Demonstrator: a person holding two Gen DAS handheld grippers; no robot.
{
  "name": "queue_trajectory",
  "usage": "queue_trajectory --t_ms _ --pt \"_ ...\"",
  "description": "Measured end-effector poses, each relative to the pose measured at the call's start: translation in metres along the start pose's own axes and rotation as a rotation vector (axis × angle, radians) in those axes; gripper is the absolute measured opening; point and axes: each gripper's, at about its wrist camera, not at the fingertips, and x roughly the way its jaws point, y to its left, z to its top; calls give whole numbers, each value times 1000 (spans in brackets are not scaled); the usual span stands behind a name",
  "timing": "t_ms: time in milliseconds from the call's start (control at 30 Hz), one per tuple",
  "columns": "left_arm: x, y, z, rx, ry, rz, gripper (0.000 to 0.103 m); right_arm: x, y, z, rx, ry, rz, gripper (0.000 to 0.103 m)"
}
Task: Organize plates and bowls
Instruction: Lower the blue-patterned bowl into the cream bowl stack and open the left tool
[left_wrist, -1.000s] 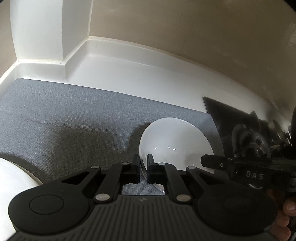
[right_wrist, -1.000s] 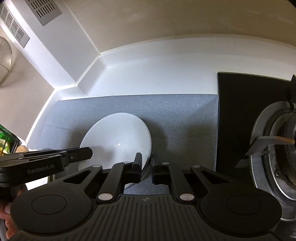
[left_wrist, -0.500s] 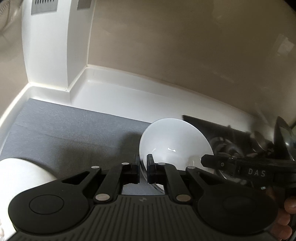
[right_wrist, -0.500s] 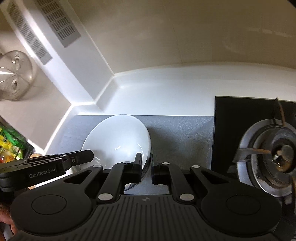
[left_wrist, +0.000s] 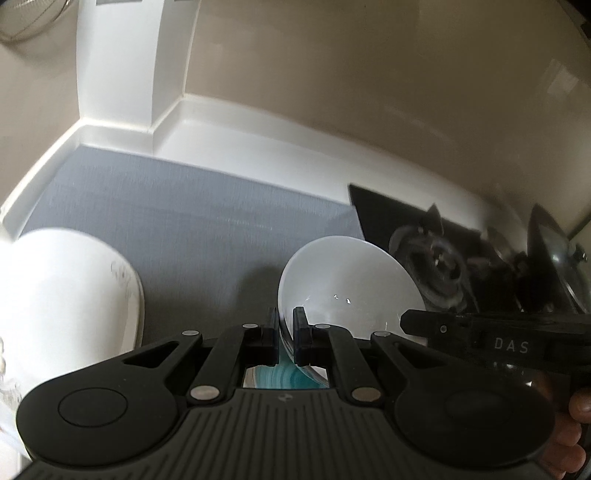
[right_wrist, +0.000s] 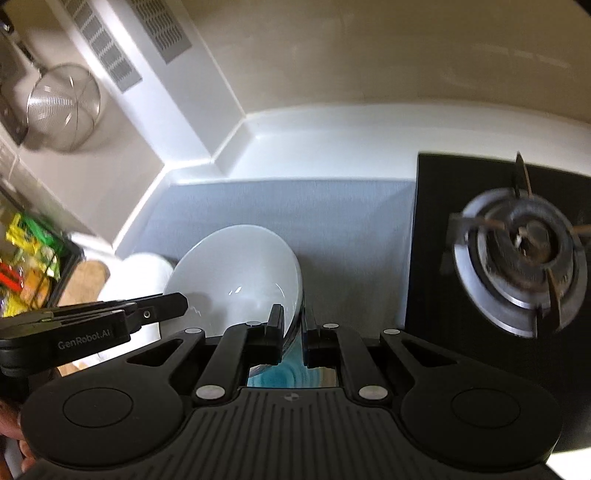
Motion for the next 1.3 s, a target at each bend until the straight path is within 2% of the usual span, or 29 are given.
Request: queue_trajectory --t_ms 300,1300 --pt "9 7 -24 -5 49 13 7 16 -1 -30 -3 65 -26 10" --pt "20 6 -32 -6 101 62 7 33 10 -37 -69 129 -98 10"
